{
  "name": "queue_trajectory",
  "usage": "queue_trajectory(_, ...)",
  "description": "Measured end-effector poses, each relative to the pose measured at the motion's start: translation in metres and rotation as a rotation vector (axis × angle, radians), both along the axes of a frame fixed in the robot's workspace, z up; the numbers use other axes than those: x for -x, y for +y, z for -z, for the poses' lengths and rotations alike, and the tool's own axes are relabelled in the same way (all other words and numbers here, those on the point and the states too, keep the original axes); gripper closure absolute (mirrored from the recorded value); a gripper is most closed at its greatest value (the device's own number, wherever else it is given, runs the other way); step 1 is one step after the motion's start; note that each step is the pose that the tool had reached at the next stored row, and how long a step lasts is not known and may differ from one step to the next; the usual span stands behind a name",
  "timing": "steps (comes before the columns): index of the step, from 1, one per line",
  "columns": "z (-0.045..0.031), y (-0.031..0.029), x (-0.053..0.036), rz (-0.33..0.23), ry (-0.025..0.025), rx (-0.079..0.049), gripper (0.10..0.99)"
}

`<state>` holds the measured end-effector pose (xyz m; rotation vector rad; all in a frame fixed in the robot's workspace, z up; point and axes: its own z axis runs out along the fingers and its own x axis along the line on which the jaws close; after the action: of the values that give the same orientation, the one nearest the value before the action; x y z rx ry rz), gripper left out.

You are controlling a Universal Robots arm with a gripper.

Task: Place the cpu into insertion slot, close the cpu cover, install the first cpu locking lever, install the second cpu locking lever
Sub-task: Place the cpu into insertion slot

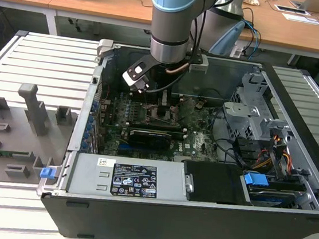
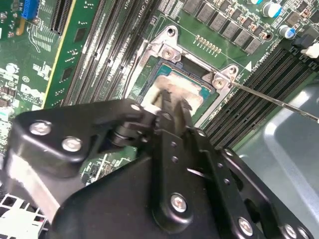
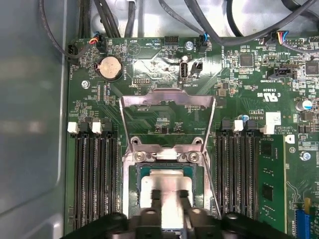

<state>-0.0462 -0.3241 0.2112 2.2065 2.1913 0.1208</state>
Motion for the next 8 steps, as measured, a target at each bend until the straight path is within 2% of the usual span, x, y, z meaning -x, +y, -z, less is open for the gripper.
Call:
queue_trajectory(1,-0.0003,-0.0001,0.0,0.0,0.0,0.0,0.929)
queue_trajectory(2,-0.0007,-0.0002,-0.0001,0.0,0.0001,0.0,0.98)
queue_trajectory(8,-0.0036,-0.0002,0.0,0.0,0.0002,0.0,0.98)
